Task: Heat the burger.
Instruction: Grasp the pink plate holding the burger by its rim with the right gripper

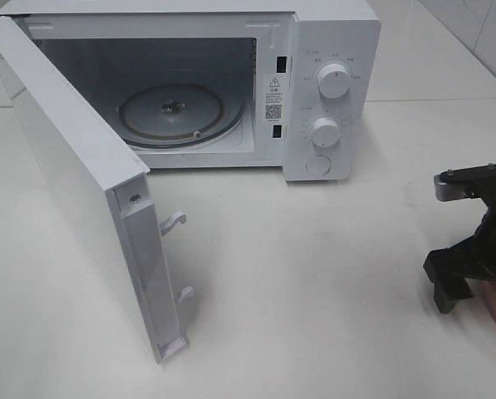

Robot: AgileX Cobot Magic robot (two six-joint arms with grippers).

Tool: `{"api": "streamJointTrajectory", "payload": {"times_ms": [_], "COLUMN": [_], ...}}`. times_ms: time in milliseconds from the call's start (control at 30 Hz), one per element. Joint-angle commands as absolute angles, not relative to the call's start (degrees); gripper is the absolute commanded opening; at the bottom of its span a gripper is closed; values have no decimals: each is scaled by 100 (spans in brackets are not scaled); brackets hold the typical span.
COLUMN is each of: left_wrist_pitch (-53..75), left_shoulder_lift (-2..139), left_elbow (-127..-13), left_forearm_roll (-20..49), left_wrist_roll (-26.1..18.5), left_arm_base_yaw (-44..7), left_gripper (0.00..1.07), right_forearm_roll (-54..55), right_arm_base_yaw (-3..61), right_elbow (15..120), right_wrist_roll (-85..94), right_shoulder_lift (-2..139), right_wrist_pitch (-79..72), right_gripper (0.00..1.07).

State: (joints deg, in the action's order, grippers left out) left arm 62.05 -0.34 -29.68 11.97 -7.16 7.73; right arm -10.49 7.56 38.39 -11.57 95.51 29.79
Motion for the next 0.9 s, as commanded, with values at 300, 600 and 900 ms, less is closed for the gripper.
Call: {"api": "streamJointTrajectory", "payload": {"times_ms": [300,600,900], "left_wrist_pitch": [6119,6119,6119], "left_shoulder_lift": [-178,-178,-178], "left_elbow": [-2956,-2956,-2956], "left_forearm_roll": [1209,1209,1209], "left_wrist_roll": [-722,-722,-722], "left_arm_base_yaw": [791,791,791], "left_gripper": [98,98,98], "right_forearm_roll": [-1427,-1564,-1874], "right_arm_base_yaw": [733,733,733], "right_elbow": [3902,3902,3942], "right_wrist_roll": [-1375,-1616,-2063], "right_shoulder_lift": [9998,9998,9998], "right_wrist_pitch": [2676,2733,2997], "right_gripper": [90,56,0]}}
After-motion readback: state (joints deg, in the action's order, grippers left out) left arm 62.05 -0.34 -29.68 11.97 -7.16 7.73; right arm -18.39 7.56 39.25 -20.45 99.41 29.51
